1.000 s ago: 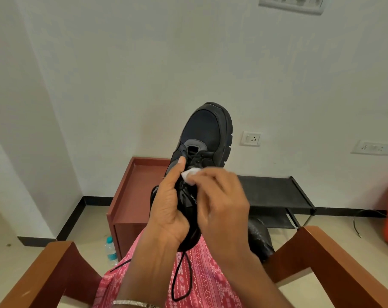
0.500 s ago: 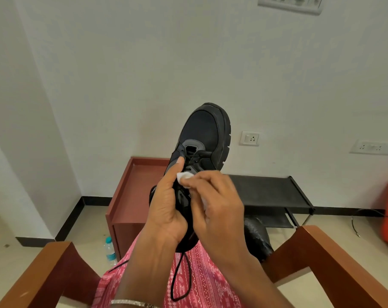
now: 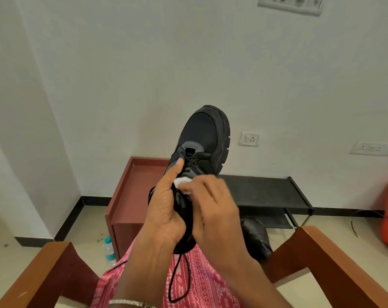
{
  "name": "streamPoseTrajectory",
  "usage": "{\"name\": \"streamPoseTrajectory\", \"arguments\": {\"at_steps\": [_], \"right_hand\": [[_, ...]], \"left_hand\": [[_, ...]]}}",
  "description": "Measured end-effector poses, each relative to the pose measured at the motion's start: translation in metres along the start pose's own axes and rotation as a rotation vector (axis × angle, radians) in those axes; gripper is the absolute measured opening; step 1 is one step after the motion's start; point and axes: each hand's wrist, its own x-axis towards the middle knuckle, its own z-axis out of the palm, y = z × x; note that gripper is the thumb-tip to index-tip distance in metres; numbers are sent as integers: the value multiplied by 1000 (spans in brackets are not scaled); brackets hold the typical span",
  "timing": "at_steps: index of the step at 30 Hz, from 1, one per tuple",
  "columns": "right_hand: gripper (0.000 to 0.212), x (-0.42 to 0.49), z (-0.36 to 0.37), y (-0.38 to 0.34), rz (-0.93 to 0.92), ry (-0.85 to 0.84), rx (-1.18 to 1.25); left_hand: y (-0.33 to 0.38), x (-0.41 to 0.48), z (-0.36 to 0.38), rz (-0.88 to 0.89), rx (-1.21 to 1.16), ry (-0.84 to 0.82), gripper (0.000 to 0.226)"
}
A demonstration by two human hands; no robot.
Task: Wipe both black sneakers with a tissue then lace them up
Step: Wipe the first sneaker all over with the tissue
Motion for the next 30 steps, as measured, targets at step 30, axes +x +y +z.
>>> {"name": "streamPoseTrajectory", "arguments": {"at_steps": [30], "right_hand": [[27,7,-2,2,69,3,-35]], "left_hand": [[0,-1,5,18,16,-7,36]]}}
